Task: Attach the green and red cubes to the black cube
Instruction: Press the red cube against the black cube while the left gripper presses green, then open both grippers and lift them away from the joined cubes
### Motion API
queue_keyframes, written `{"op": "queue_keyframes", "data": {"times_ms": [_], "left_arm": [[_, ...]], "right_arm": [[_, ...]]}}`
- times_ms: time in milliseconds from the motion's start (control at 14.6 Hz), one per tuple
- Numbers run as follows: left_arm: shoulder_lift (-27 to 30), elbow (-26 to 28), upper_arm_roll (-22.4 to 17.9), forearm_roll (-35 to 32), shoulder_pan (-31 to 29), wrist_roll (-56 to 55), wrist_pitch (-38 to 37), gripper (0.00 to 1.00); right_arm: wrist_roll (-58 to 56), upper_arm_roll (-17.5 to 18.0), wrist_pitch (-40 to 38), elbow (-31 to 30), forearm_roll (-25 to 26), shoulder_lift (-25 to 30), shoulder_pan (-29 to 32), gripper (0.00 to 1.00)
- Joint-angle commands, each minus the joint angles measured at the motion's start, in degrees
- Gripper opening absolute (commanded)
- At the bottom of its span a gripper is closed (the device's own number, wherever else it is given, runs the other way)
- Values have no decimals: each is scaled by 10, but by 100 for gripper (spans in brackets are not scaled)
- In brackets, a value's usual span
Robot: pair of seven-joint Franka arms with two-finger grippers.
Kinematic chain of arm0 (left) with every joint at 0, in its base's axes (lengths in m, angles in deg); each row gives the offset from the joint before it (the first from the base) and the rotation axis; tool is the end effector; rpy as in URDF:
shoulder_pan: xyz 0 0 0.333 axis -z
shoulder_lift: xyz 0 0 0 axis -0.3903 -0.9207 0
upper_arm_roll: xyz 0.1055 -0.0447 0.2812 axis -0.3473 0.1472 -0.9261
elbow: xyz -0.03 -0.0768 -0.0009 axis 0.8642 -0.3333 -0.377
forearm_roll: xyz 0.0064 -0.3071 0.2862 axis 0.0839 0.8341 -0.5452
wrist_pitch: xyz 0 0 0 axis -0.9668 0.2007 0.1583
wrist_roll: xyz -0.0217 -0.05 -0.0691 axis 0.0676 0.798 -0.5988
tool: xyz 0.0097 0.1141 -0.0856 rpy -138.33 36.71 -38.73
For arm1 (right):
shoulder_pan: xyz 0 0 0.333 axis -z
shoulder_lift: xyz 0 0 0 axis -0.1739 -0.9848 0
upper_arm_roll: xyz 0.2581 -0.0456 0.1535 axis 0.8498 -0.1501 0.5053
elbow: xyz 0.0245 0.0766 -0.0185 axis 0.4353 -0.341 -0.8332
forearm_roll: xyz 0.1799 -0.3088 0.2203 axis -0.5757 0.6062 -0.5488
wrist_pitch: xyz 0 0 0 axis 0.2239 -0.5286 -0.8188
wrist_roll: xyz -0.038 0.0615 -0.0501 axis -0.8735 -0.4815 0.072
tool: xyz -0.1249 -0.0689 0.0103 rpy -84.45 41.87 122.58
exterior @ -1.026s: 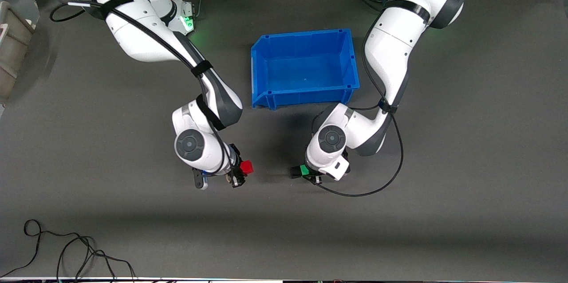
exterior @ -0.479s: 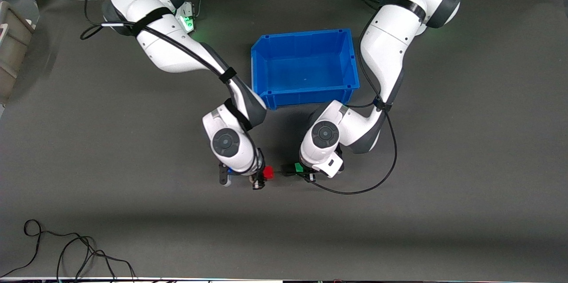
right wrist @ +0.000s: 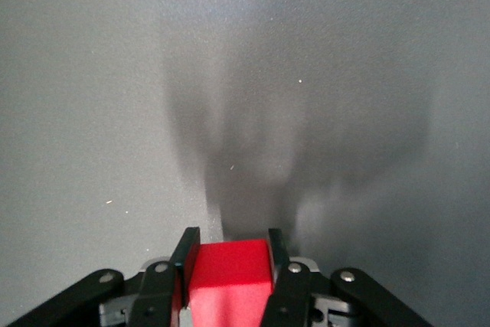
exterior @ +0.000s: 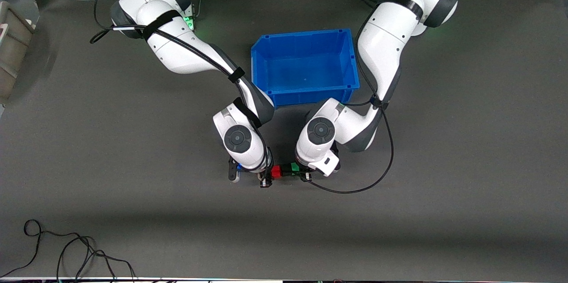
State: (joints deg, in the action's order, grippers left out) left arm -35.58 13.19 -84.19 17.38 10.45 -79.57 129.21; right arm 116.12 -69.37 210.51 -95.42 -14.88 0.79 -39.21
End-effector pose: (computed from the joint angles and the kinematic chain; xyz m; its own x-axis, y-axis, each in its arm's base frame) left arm 0.6405 -0.4745 0.1361 -0.1381 0.9767 -0.1646 0.9871 0.1492 0.0572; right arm 0.6674 0.4363 0.1335 -0.0077 -0.9926 -0.1214 -0.9974 0.0164 -0.0708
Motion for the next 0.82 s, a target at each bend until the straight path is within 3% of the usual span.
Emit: {"op": "queue_keyframes", "data": {"times_ms": [0,205,274,342,411,753], "left_arm": [[-12,-26,-2,-5,8,-19,5,0],[-12,-26,-2,-6,10,-15,5,0],[-12,-26,-4,-8,11,-11,5,16],[-12,-26,-5,-27,14,1,5,47],[-12,-26,-4,-46,15,4,5,99],[16,-25,-6,-54,5,9,-9,100]], "right_arm": [[26,-4,-7,27,11,-14,-13,0],[26,-3,-7,27,10,-14,-10,2],[25,-3,-7,27,10,-14,-8,73],[23,-3,-7,27,11,-13,-9,99],[22,-3,-7,28,11,-13,-8,100],[12,-2,-56,34,5,18,6,100]]}}
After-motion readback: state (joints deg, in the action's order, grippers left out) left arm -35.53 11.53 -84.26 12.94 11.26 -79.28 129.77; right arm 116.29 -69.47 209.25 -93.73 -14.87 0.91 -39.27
